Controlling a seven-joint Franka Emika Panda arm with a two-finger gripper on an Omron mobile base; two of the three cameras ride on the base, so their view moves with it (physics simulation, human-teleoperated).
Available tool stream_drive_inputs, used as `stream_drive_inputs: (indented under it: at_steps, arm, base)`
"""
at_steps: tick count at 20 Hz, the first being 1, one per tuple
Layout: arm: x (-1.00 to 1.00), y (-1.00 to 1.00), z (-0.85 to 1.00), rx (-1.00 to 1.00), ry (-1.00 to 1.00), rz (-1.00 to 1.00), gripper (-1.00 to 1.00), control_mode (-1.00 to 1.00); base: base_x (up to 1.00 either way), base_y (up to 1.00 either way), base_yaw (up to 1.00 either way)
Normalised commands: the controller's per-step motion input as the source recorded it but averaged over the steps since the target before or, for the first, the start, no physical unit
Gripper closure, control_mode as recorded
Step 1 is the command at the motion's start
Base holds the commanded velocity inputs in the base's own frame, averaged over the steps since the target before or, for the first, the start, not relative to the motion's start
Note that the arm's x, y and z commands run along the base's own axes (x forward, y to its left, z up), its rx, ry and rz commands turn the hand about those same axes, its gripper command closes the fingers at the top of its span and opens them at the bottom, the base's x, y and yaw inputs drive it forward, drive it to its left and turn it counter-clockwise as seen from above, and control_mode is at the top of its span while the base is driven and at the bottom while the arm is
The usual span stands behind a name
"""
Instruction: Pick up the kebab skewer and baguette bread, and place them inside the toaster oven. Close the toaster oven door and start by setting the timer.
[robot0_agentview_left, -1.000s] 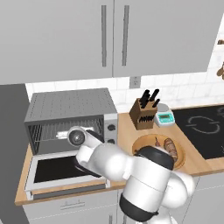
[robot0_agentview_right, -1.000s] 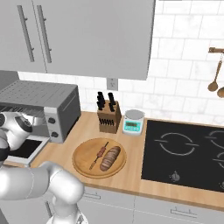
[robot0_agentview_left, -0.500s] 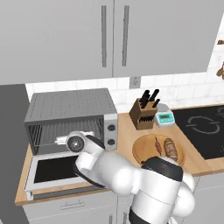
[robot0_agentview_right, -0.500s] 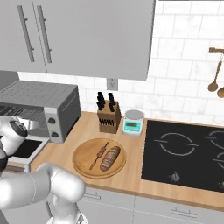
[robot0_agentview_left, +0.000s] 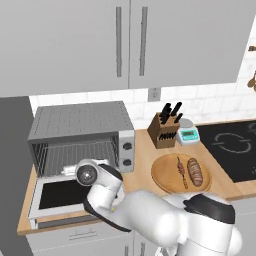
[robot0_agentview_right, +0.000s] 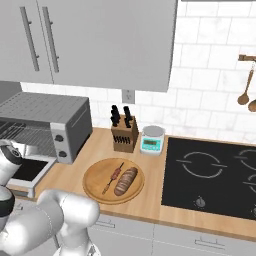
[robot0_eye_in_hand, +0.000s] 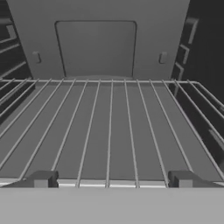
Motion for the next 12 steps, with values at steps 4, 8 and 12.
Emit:
stream_drive_inputs:
  at_steps: [4,8,12]
  arm:
    - [-0.85,0.02,-0.96,0.00,0.11,0.00,-1.00,-1.00]
    - [-0.87,0.03,-0.91,0.00,0.14,0.00,-1.00,-1.00]
    - [-0.85,0.02,-0.89,0.00,0.15,0.00,-1.00,-1.00]
  base:
    - [0.00,0.00,0.00]
    - [0.00,0.00,0.00]
    - [0.00,0.00,0.00]
